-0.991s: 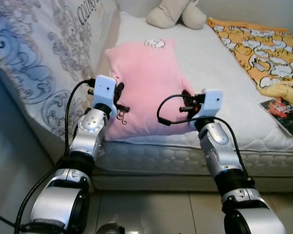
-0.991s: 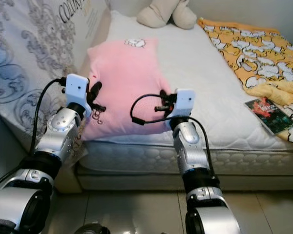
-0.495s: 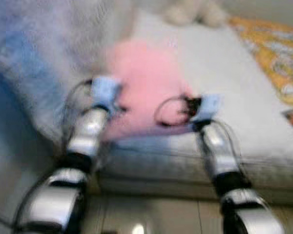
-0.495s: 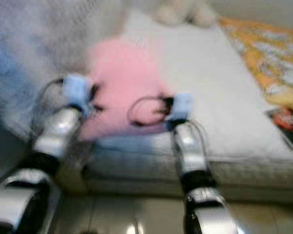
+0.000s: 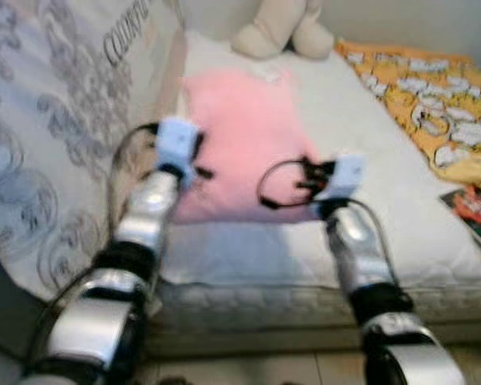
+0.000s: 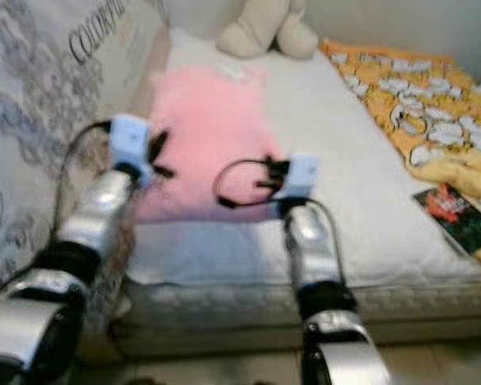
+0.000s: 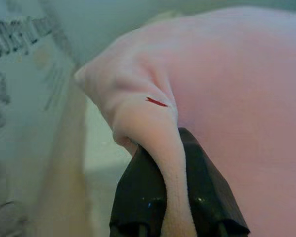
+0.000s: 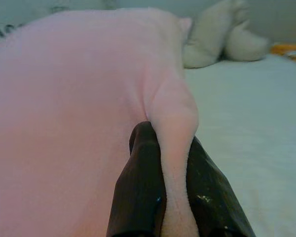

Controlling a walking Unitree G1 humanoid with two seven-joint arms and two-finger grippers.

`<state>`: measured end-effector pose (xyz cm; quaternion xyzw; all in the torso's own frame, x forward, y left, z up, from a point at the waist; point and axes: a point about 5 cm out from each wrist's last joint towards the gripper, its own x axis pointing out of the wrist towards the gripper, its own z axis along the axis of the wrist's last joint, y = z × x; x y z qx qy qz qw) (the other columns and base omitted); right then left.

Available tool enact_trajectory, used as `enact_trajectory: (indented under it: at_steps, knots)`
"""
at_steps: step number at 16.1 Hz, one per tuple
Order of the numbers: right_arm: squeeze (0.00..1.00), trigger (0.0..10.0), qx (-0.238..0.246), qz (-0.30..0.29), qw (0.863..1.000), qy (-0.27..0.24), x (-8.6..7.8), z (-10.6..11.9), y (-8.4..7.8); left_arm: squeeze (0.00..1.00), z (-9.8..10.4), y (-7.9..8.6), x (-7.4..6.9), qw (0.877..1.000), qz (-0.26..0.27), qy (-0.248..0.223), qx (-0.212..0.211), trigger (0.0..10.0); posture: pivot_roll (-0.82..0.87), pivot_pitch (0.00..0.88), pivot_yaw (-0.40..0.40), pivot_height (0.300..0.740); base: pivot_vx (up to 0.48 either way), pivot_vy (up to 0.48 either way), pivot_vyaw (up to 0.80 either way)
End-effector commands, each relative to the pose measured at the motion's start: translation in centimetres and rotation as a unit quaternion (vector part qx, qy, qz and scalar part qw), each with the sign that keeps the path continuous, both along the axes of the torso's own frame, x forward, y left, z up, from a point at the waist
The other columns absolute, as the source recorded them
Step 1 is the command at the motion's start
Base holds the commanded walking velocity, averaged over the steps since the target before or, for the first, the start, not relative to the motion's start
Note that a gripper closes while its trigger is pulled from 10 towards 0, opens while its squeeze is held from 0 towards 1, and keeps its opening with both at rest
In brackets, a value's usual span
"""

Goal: Clean up the room

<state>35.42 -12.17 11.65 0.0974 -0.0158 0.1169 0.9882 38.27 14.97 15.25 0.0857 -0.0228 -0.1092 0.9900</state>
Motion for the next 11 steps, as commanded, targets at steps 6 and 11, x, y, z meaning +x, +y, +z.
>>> enact_trajectory:
  at_steps: [6,11]
  knots:
    - [0.18,9.6,0.009,-0.025,0.999,0.021,2.0,1.0,-0.4,0.00,3.2,-0.4,1.8,0.999,-0.005,-0.013,0.031,0.0,0.12,0.000,-0.057,0.740,0.460,0.000,0.00]
    - [0.15,10.0,0.025,0.018,0.999,0.044,3.4,2.4,1.9,0.00,4.3,0.9,2.6,0.997,0.043,-0.010,0.068,10.0,0.16,0.052,-0.086,0.740,0.067,0.000,0.00]
